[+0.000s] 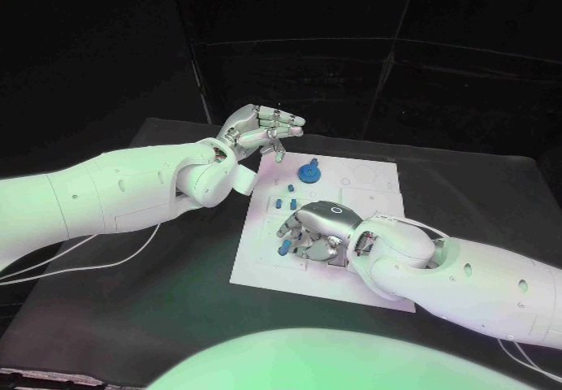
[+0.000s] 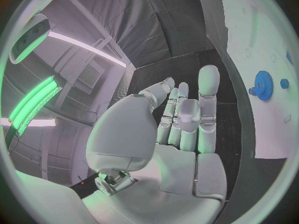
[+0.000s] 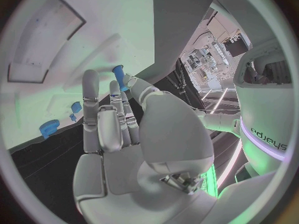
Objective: Assemble the parts on the task board
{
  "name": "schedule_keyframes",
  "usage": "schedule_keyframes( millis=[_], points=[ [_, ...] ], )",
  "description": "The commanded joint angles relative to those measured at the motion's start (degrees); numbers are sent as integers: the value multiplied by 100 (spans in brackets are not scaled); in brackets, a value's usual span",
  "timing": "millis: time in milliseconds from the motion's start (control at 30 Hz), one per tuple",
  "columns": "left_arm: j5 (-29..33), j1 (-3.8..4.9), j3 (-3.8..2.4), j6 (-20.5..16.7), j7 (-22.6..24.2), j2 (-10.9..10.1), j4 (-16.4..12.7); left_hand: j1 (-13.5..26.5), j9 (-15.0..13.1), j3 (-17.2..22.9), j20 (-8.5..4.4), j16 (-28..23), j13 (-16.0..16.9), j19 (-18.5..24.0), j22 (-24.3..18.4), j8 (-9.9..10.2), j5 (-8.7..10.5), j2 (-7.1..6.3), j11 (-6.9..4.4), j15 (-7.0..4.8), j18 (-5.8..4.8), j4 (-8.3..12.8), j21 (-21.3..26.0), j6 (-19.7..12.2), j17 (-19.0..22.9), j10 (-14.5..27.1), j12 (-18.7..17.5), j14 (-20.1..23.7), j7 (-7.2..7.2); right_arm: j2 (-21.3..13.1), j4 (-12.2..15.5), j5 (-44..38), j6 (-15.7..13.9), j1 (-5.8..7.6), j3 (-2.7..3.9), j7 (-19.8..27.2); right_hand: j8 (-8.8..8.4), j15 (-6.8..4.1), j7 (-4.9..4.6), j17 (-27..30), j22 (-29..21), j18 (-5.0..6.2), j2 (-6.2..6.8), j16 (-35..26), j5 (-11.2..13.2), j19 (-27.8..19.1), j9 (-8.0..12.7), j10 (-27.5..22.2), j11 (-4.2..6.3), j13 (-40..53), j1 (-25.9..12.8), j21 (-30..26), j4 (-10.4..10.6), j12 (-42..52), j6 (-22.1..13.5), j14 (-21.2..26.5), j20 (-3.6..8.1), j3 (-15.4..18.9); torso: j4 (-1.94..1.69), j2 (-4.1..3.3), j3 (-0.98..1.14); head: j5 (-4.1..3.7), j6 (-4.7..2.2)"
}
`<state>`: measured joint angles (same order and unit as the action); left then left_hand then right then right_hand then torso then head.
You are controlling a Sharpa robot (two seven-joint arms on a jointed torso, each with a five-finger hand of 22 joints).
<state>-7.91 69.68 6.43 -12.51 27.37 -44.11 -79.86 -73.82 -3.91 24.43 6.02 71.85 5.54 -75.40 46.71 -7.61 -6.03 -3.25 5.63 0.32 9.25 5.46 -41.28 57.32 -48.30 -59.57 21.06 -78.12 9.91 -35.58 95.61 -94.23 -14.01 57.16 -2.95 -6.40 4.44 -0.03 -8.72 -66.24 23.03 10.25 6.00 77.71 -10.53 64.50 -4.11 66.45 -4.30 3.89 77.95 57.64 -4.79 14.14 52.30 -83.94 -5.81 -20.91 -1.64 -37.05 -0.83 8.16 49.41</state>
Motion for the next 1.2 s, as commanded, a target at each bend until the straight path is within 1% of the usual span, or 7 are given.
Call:
schedule_keyframes(
  millis=[33, 533, 700, 867, 900, 1033, 1200],
  points=[
    [11, 9, -3, 68, 12, -2, -5, 9, -3, -1, 10, 14, 8, 9, -7, -27, -9, 17, 2, 29, 33, -2, 24, -24, 6, 54, 9, 11, 5, 9, 17, 88, 13, 8, 1, 100, 0, -43, -10, -12, 7, 40, -40, 30, -11, -10, 3, 55, -5, -8, -8, 23, -12, -36, 58, -187, 35, -45, 2, 1, 0, 7, 8],
    [11, 10, -3, 70, 5, -5, -6, 9, -3, -1, 10, 14, 8, 9, -7, -27, -9, 17, 2, 29, 33, -2, 24, -24, 6, 54, 9, 11, 5, 52, 19, 153, 15, 7, 1, 138, -4, -41, -17, -23, 13, 37, -31, 38, -14, -13, 6, 81, -12, -18, -14, 34, -26, -117, 98, -190, 40, -98, 8, -2, 2, 9, 13],
    [11, 10, -3, 70, 2, -5, -8, 9, -3, -1, 10, 14, 8, 9, -7, -27, -9, 17, 2, 29, 33, -2, 24, -24, 6, 54, 9, 11, 5, 62, 15, 165, 26, 7, 1, 127, -5, -40, -20, -18, 14, 37, -28, 35, -15, -15, 6, 89, -15, -20, -16, 37, -30, -140, 111, -189, 40, -113, -3, 0, -1, 0, 12],
    [11, 10, -3, 69, 0, -14, -10, 9, -3, -1, 10, 14, 8, 9, -7, -27, -9, 17, 2, 29, 33, -2, 24, -24, 6, 54, 9, 11, 5, 24, 6, 149, -25, 7, 1, 82, -5, -35, -30, -21, 16, 35, -22, 37, -13, -17, 6, 93, -24, -21, -31, 41, -28, -173, 130, -189, 37, -128, -4, 3, -1, 9, 18],
    [11, 10, -3, 69, -1, -16, -10, 9, -3, -1, 10, 14, 8, 9, -7, -27, -9, 17, 2, 29, 33, -2, 24, -24, 6, 54, 9, 11, 5, 13, 4, 143, -39, 7, 1, 75, -6, -31, -35, -22, 17, 34, -15, 38, -12, -19, 7, 90, -29, -22, -40, 43, -27, -190, 137, -189, 36, -133, 1, 2, 4, 14, 16],
    [11, 10, -3, 69, -1, -18, -8, 9, -3, -1, 10, 14, 8, 9, -7, -27, -9, 17, 2, 29, 33, -2, 24, -24, 6, 54, 9, 11, 5, -9, 10, 131, -96, 7, 1, 72, -22, -22, -45, -22, 19, 33, 8, 39, -5, -22, 13, 78, -41, -23, -60, 46, -28, -236, 132, -189, 29, -143, 3, 3, 6, 15, 12],
    [11, 10, -3, 72, -2, -19, -6, 9, -3, -1, 10, 14, 8, 9, -7, -27, -9, 17, 2, 29, 33, -2, 24, -24, 6, 54, 9, 11, 5, -67, 56, 128, -215, 7, 2, 89, -41, -13, -54, -15, 21, 32, 32, 36, 1, -26, 20, 67, -52, -23, -81, 49, -27, -275, 116, -187, 22, -149, 0, 3, 5, -6, -1]
  ],
)
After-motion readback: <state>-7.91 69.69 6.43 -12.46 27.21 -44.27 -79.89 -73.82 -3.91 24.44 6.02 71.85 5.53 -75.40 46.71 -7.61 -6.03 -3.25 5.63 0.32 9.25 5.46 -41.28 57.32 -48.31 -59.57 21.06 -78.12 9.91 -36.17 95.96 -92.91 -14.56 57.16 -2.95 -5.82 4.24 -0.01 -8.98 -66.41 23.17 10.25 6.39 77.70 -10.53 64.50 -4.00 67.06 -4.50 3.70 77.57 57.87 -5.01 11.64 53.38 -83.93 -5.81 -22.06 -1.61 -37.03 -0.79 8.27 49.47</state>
